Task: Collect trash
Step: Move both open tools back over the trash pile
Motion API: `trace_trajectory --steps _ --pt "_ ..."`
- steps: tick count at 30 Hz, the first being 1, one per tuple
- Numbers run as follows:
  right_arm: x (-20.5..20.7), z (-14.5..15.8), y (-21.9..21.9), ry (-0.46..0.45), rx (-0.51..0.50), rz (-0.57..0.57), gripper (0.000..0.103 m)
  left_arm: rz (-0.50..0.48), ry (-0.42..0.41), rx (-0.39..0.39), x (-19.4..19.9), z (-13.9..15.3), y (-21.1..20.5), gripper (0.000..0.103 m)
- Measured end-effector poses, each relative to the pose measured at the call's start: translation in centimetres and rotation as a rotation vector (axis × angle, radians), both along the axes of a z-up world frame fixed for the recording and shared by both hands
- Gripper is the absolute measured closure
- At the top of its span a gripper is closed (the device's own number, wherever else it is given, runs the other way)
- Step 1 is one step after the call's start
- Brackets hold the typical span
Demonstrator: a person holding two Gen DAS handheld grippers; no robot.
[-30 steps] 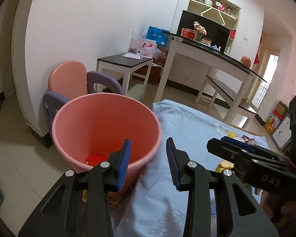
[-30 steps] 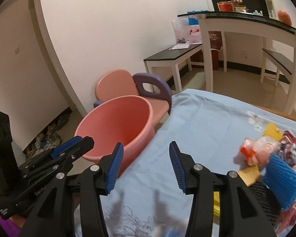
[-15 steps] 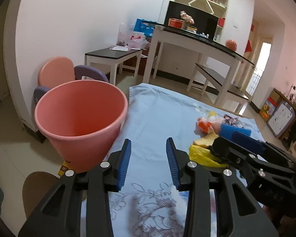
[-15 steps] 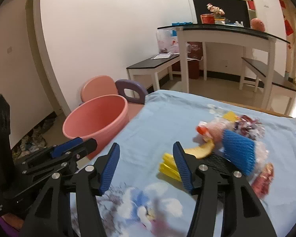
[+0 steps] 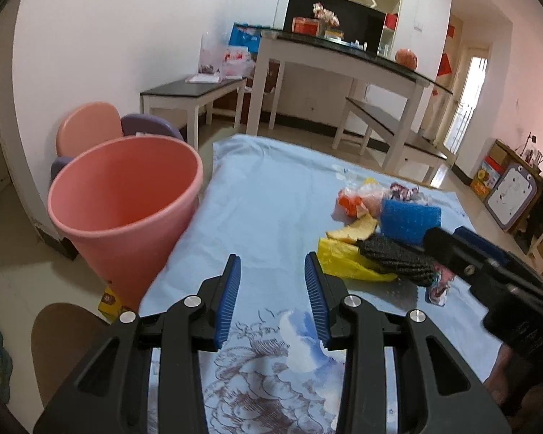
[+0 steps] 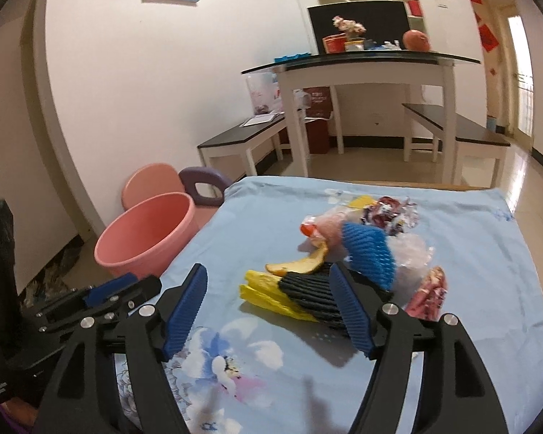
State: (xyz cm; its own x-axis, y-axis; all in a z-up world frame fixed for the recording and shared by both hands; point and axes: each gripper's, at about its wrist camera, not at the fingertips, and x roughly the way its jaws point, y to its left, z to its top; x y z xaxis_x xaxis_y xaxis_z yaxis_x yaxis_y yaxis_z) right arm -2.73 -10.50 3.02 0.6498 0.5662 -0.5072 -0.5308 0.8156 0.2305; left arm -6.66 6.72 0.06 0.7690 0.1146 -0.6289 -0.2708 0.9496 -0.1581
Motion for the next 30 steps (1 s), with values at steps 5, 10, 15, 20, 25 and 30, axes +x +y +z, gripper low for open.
trace_trajectory --steps 5,10,15,20,25,30 --pt "0.0 -0.2 -1.2 0.006 0.014 -0.054 0.03 0.002 0.025 -0.015 0.2 -0.6 -0.3 0.066" --pt "-0.3 -0.3 -1.2 -0.006 -0.007 -0.066 0.029 -0.001 0.026 -0.032 0.2 -0.8 -0.3 0.066" --pt "-0.5 -0.5 -1.2 -0.006 -0.003 -0.061 0.025 -0.007 0.016 -0.022 0.0 -0.5 -0.6 0.066" --pt "-0.1 -0.2 -2.6 -0.015 0.021 -0.109 0.025 -0.026 0.022 -0.013 0.1 -0.6 -1.0 0.066" --pt "2.6 -1.3 -5.4 0.067 -0.02 -0.201 0.026 -0.062 0.0 -0.019 -0.1 -0.3 -1.4 0.066" --pt "3.8 -3.6 -7.7 0.156 -0.061 -0.241 0.027 -0.092 0.007 -0.021 0.2 -0.5 -1.9 0.066"
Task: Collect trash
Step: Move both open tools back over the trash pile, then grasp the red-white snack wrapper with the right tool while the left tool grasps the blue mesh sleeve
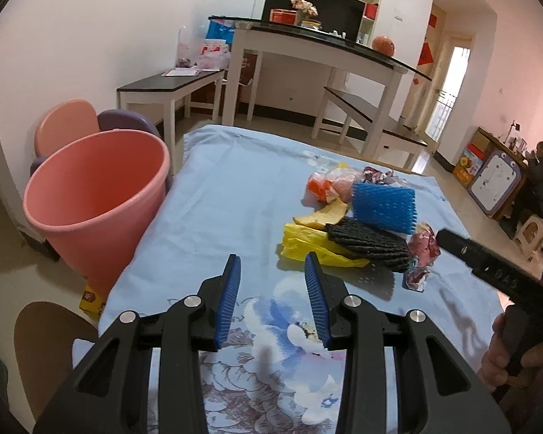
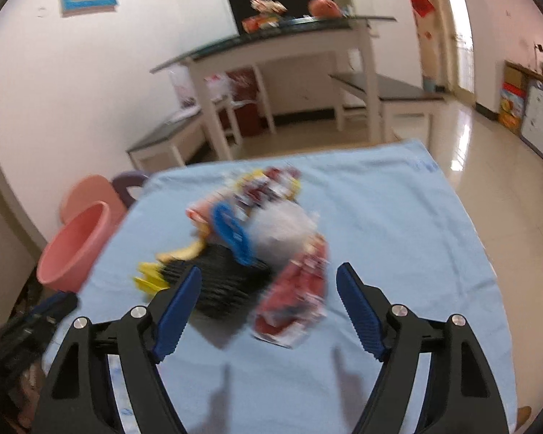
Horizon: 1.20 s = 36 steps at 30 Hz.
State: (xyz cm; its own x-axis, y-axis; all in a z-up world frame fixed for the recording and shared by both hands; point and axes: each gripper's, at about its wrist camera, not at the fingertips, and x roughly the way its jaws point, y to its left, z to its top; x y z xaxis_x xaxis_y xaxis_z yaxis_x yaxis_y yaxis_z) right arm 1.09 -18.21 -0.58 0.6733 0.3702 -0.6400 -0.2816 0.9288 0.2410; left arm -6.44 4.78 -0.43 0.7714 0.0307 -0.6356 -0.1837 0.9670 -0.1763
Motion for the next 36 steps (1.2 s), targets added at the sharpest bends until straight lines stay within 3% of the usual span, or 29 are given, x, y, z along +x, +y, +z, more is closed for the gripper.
trace_trajectory --steps 15,24,26,30,36 --pt "1.8 -3.5 1.5 0.152 -0.061 0.042 0.039 -0.061 0.019 0.01 1.0 -0.4 -1.1 0.066" --pt "2.7 -4.0 0.7 0.173 -0.083 0.017 0.064 -0.158 0.003 0.043 2.5 0.5 -2.5 0.066" --pt "2.8 -3.7 0.4 0.149 -0.103 0.008 0.08 -0.19 -0.004 0.053 3.0 0.7 -3.2 0.066" --pt "3.3 -3.7 -0.6 0.147 -0.086 -0.005 0.096 -0.256 -0.012 0.022 4.6 1.3 -4.7 0.066" --pt "3.2 -3.9 -1.6 0.137 -0.038 -0.01 0.1 -0.31 -0.007 -0.053 7.0 2.0 -6.7 0.066"
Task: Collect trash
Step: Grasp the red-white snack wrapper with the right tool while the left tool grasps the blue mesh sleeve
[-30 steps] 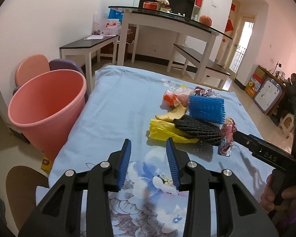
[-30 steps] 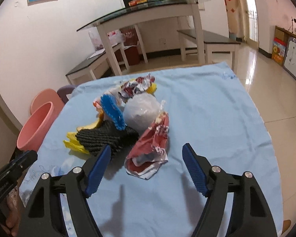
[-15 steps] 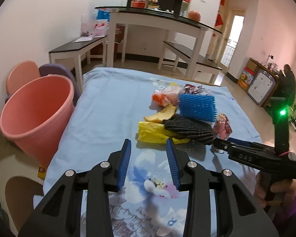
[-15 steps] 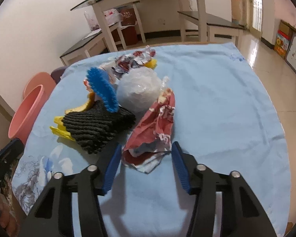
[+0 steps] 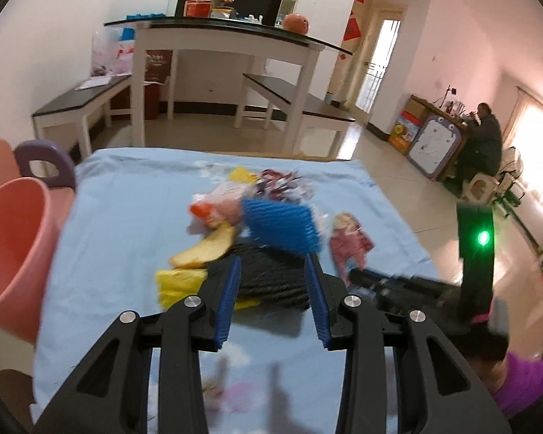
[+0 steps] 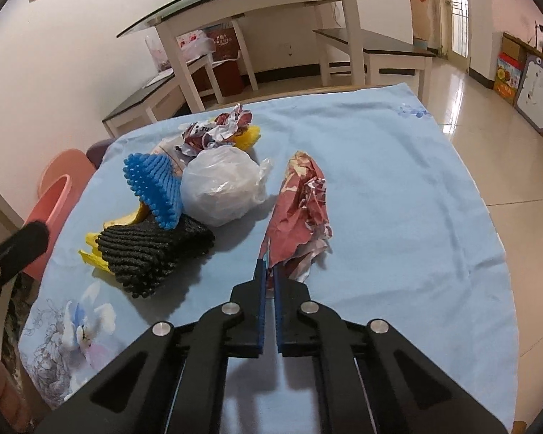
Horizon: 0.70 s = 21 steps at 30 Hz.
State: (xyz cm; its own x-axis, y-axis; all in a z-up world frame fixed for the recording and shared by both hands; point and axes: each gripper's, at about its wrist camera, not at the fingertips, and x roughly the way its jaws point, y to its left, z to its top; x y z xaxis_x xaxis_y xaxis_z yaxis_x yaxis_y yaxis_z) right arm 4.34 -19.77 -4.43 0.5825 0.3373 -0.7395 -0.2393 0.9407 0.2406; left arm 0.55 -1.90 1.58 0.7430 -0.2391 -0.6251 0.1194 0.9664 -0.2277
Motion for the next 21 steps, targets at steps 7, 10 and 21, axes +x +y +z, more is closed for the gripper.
trace_trajectory --steps 7,10,21 --pt "-0.1 0.0 -0.5 0.004 0.038 -0.003 0.1 0.031 0.047 -0.108 4.0 0.7 -1.7 0.066" --pt "-0.1 0.0 -0.8 0.011 0.053 -0.005 0.1 0.061 0.077 -0.093 5.3 0.5 -2.2 0.066" --pt "-0.1 -0.2 -1.1 0.023 0.077 -0.002 0.1 0.117 0.204 -0.111 7.4 -2.7 -1.7 0.068"
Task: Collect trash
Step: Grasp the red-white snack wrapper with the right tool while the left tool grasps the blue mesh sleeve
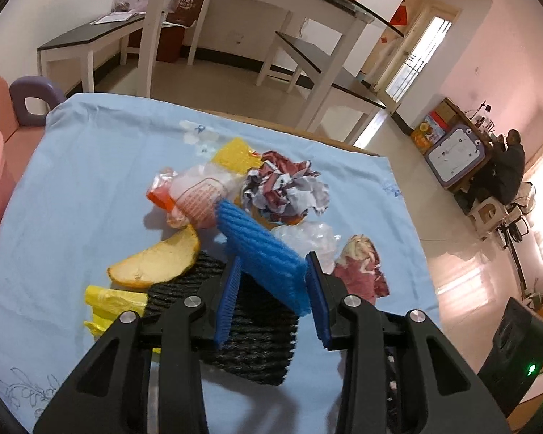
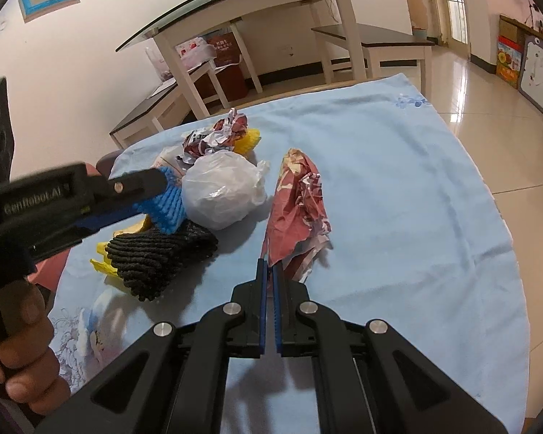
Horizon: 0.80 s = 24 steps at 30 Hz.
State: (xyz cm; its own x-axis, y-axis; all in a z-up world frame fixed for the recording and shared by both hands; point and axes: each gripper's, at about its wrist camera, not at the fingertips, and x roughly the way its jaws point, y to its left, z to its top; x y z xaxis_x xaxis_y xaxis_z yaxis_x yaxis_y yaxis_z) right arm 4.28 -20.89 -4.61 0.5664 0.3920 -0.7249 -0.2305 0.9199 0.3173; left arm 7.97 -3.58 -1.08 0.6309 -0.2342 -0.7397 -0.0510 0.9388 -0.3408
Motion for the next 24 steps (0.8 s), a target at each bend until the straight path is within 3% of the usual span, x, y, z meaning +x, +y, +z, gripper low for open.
trace_trajectory --steps 2,6,7,11,24 --pt "-0.1 0.0 0.0 -0.003 0.0 0.003 0.1 0.0 -0.017 0.006 -0.3 0.2 0.1 0.08" --pt "-0.3 0.1 0.0 -0.013 0.001 0.006 0.099 -0.013 -0.057 0.022 -1.0 0.8 0.2 0.094" --pt "-0.4 0.1 -0.1 -0.013 0.005 0.005 0.095 -0.015 -0.067 0.026 -1.2 0.9 0.2 0.094" --pt "-0.9 0.5 -0.9 -0.033 0.033 -0.017 0.056 -0.028 -0.111 0.034 -2.2 1.6 0.4 0.096" --pt "0.3 2.3 0.4 -0.097 -0.039 -0.013 0.038 -0.034 -0.211 0.028 -5.4 3.3 2.3 0.096"
